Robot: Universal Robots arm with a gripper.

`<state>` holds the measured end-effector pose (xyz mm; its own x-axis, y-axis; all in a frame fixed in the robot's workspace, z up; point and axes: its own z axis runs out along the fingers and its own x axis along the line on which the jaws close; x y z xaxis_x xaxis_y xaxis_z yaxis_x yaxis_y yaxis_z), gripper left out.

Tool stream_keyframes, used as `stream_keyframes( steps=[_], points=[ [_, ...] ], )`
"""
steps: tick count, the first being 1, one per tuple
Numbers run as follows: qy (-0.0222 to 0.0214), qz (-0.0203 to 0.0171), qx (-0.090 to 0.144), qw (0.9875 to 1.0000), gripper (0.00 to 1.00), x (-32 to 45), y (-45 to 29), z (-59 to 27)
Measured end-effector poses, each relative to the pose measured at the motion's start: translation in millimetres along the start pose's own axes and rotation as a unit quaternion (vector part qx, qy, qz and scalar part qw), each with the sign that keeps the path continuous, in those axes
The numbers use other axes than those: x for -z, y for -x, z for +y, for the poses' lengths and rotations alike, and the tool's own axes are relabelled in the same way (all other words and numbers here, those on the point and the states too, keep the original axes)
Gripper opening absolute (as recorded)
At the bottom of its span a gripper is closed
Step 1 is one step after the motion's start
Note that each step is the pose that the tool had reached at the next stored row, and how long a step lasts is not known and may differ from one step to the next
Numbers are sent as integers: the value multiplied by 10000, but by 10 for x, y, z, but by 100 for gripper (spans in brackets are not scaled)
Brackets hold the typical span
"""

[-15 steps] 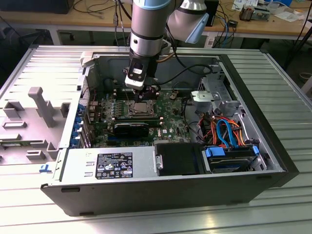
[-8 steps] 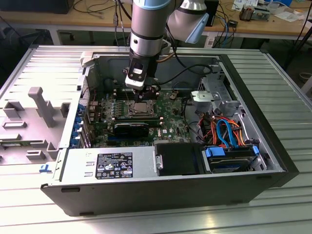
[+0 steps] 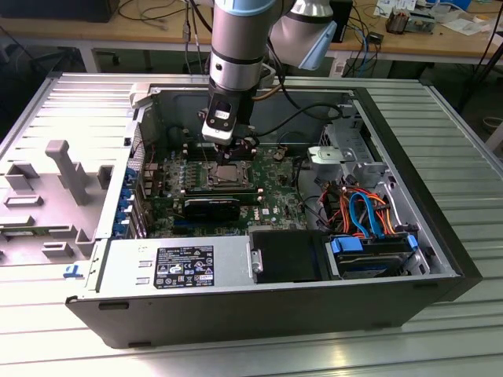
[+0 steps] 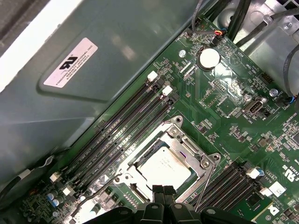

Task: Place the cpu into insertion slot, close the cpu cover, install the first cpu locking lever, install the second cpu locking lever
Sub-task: 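Install the first cpu locking lever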

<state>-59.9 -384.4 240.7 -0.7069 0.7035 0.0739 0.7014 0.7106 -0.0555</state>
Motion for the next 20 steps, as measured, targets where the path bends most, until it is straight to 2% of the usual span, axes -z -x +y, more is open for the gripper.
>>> stream_keyframes(
  steps=[20],
  points=[
    [-6, -5, 80, 10000, 11, 0, 0, 0]
  ],
)
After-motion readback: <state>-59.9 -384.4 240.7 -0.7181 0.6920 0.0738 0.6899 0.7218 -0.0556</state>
